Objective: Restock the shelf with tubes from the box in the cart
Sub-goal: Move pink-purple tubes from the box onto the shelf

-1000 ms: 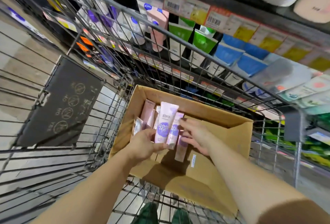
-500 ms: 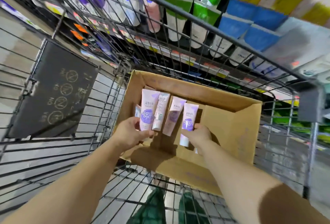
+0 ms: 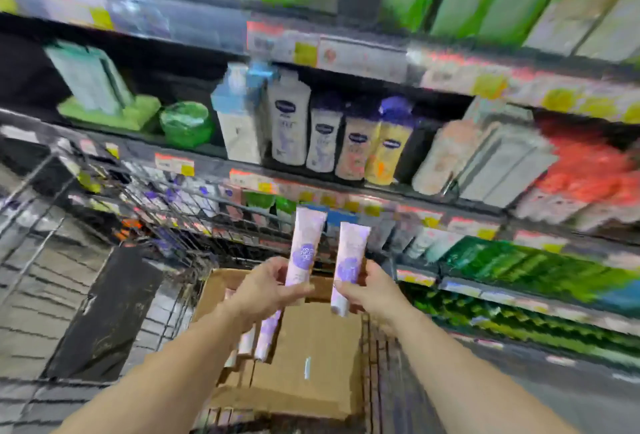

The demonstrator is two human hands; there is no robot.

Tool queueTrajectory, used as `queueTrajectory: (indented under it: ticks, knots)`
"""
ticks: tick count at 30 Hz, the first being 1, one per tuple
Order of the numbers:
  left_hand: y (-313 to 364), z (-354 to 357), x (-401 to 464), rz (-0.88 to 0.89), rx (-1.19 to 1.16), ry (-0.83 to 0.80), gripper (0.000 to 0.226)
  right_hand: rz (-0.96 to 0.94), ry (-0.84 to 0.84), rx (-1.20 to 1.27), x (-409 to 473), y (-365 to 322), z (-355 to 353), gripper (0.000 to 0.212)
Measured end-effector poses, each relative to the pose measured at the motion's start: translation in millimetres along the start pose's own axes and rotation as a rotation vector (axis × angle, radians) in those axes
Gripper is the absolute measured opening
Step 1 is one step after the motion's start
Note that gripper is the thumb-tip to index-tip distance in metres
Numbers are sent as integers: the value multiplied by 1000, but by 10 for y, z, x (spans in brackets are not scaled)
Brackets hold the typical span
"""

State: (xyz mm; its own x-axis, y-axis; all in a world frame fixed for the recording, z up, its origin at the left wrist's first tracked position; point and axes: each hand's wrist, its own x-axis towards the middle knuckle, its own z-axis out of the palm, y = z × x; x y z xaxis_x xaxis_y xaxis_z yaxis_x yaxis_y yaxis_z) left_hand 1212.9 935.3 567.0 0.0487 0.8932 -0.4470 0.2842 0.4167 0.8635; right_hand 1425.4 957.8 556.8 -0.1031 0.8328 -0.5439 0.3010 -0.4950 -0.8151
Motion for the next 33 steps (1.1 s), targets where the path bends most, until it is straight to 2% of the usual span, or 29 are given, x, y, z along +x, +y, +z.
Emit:
queueTrajectory:
  ticks: [2,4,7,11,16,18,20,23,26,30,33]
  knots:
    - [514,217,-79,115,10,-34,23,-104,67,9,-252,-231,-381,30]
    - [975,481,-139,232,50,-52,14,-196,127,47,-518,-404,-807,25]
    - [1601,1055,-231,365,71,-72,23,-276,206,137,-961,-523,-1599,25]
    - [2315,2249,-450,502,37,-131,15,-402,364,107,-1608,-387,-2938,27]
    - [3077,3822,-808,567,-55,-237,18,-503,579,-10,-2502,-283,-4554,29]
    - [3366,4309,-932,623,-55,-272,28,-536,644,4,-2806,-267,-5068,28]
    - [3602,4689,-1014,669,-37,-290,29,-568,703,14,-3053,-269,-5452,28]
    - [3896,5076,-1077,702,-20,-298,14,-603,772,18,-3221,-224,-5929,27]
    - [4126,5268,-1011,734,0,-308,18,-604,829,22,-3202,-200,-6306,28]
    - [4438,5380,-737,730,-5,-164,15,-610,804,-8,-3014,-316,-6658,27]
    - [4734,5437,-475,767,-52,-104,15,-642,792,-60,-2815,-529,-6854,39]
